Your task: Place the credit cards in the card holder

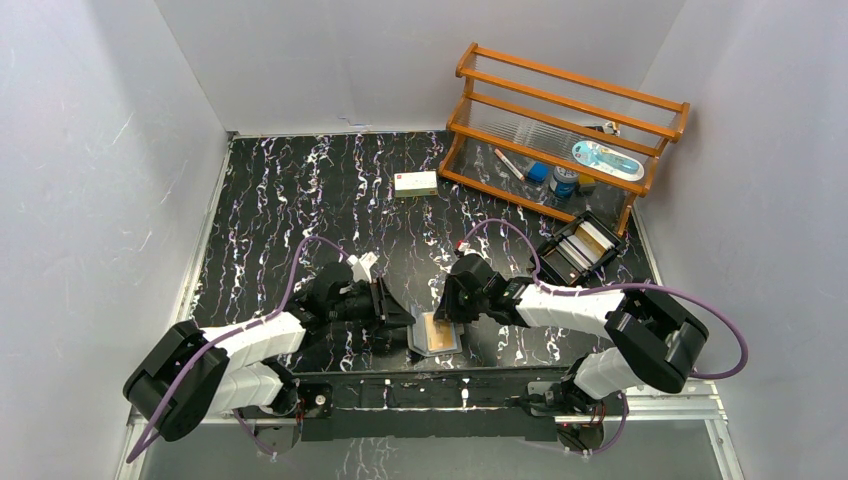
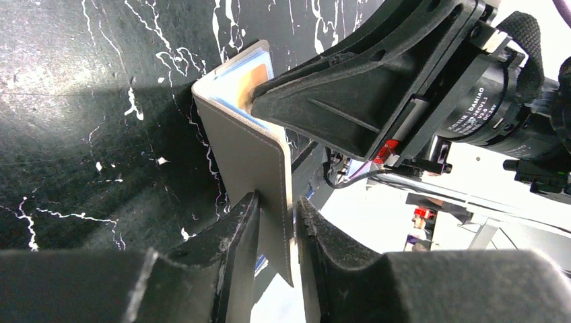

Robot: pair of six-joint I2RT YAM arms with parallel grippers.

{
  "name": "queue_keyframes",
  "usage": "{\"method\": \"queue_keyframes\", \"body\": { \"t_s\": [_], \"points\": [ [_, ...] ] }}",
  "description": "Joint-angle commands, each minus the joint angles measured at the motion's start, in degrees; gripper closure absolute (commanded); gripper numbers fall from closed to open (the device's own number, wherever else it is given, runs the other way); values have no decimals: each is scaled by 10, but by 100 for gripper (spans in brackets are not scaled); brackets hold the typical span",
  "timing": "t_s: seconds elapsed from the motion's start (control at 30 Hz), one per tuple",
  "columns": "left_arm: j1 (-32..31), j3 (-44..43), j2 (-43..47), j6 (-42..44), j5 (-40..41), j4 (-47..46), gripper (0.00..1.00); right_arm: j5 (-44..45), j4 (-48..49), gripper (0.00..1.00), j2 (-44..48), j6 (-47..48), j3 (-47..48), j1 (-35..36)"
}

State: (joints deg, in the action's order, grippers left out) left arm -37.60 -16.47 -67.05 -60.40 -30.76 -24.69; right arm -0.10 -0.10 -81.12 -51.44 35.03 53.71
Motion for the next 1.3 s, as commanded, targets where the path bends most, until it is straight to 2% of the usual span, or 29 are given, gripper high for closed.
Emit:
{"method": "queue_keyframes", "body": {
  "t_s": [0.0, 0.2, 0.33, 0.47, 0.7, 0.9, 1.07, 1.27],
  "points": [
    [3, -1, 9, 0, -17, -25, 76, 10, -22, 77, 0, 2, -14, 2],
    [3, 0, -4, 0, -18, -31, 94, 10, -22, 77, 1, 4, -14, 2],
    [2, -6, -8, 6, -11, -9, 98, 11, -24, 77, 3, 3, -12, 2],
    [3, -17, -1, 20, 1, 28, 84, 12, -38, 76, 9, 7, -1, 2],
    [3, -44, 18, 56, 36, 120, 69, 0, -82, 72, 26, 14, 40, 2],
    [2, -50, 20, 64, 44, 142, 66, -7, -100, 72, 43, 17, 65, 5],
    [3, -50, 16, 59, 38, 134, 63, -24, -79, 72, 35, 15, 76, 16],
    [2, -52, 28, 50, 31, 131, 53, -42, -48, 73, 12, 8, 83, 24]
  ]
}}
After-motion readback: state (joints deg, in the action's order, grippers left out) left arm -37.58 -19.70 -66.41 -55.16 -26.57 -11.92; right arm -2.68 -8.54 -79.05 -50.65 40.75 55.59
